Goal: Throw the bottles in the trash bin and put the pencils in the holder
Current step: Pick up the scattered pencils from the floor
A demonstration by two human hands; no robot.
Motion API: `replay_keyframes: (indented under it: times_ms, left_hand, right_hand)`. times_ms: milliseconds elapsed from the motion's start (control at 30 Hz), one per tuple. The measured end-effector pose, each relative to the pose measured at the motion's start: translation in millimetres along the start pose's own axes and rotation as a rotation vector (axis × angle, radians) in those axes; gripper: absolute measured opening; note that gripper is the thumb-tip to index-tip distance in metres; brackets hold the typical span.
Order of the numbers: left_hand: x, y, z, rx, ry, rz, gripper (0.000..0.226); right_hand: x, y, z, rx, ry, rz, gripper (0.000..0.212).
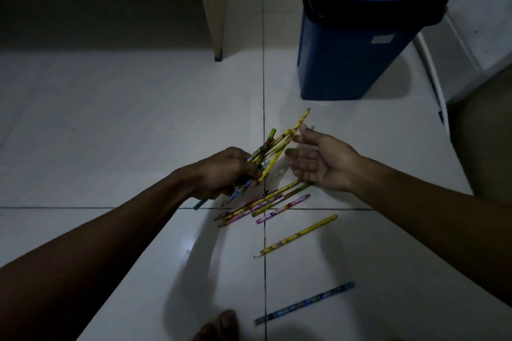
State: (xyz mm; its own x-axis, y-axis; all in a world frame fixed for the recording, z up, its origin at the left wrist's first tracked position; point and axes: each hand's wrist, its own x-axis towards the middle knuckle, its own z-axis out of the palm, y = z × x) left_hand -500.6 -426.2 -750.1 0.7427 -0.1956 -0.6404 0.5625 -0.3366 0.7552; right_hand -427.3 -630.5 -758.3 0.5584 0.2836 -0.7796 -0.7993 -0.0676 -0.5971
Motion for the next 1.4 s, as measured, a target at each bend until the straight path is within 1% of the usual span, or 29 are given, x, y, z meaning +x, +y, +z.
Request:
replay_keyframes:
  times_ms: [67, 200, 300, 333, 400, 433, 500, 567, 667, 733, 800, 867, 933, 1033, 1100, 1167, 1267, 1333, 1400]
  left_hand:
    - [-1.4, -1.1, 2.8, -0.066, -0.039, 0.013, 0.022]
    - [-3.1, -4.8, 2.9, -0.188, -0.031, 0.024, 0.020]
    - [-1.7, -6.7, 1.6, -0.244, 0.041, 0.021, 0.026]
    - [-0.5, -6.6, 2.0, -0.251, 0.083, 0.022, 0.022]
    - [2.0, -5.8, 1.9, -0.298, 0.180, 0.012, 0.014]
    - [2.6, -5.1, 1.0, -0.375, 0.206, -0.005, 0.010]
    - [2.5, -2.4, 0.3, -0.561, 0.182, -0.028, 0.011]
    - [3.1, 0.9, 2.2, -0.641, 0.183, -0.038, 0.013]
    - [9.2, 4.0, 7.7, -0.659, 0.271, -0.038, 0.013]
    - [13.1, 6.3, 11.0, -0.664, 0.274, -0.048, 0.019]
    - [14.4, 6.2, 13.5, -0.605, 0.255, -0.031, 0.021]
    - [14.4, 4.3, 15.9, -0.491, 0.238, 0.002, 0.027]
    - [15.6, 3.5, 19.0, -0.424, 0.257, 0.034, 0.025]
    - [16.5, 5.0, 19.7, -0.441, 0.316, 0.025, 0.027]
    - [17.3, 4.8, 17.8, -0.435, 0.320, 0.004, 0.030]
    - [16.6, 3.8, 16.1, -0.389, 0.313, -0.020, 0.032]
    - [16.0, 1.9, 16.3, -0.337, 0.326, -0.020, 0.032]
    - [15.5, 2.5, 19.2, -0.341, 0.314, -0.004, 0.032]
    - [16.0, 4.0, 23.7, -0.396, 0.278, -0.006, 0.029]
  right_hand:
    - [1.2, -5.8, 5.1, 0.041, 0.000, -0.026, 0.022]
    - [1.8, -10.6, 9.4, 0.085, 0.028, -0.053, 0.024]
    - [2.1, -15.0, 6.7, 0.200, 0.088, -0.084, 0.024]
    - [2.2, -16.8, 4.3, 0.224, 0.119, -0.098, 0.024]
    - [1.3, -17.5, -0.3, 0.180, 0.174, -0.120, 0.023]
    - [0.2, -15.5, -0.8, 0.126, 0.183, -0.123, 0.023]
    - [-2.5, -7.4, 3.0, 0.011, 0.153, -0.107, 0.019]
    - [-6.5, 3.5, 13.4, -0.068, 0.086, -0.073, 0.015]
    - [-12.5, 17.2, 31.7, -0.121, -0.004, -0.042, 0.011]
    - [-14.1, 23.2, 40.7, -0.181, -0.038, -0.073, 0.013]
    - [-14.9, 26.0, 46.4, -0.242, -0.039, -0.122, 0.014]
    - [-14.5, 26.8, 48.6, -0.281, -0.026, -0.158, 0.012]
    - [-13.7, 27.4, 47.6, -0.315, -0.003, -0.186, 0.009]
    - [-13.5, 27.9, 41.7, -0.330, 0.019, -0.196, 0.007]
    - [-14.6, 27.7, 35.2, -0.369, 0.025, -0.182, 0.008]
    - [-17.2, 27.0, 27.1, -0.453, 0.019, -0.180, 0.012]
    - [-26.9, 24.6, 12.2, -0.674, 0.001, -0.206, 0.016]
    - [-34.8, 22.4, 2.4, -0.799, -0.029, -0.235, 0.016]
    - [-41.9, 23.5, -6.2, -0.913, -0.046, -0.275, 0.014]
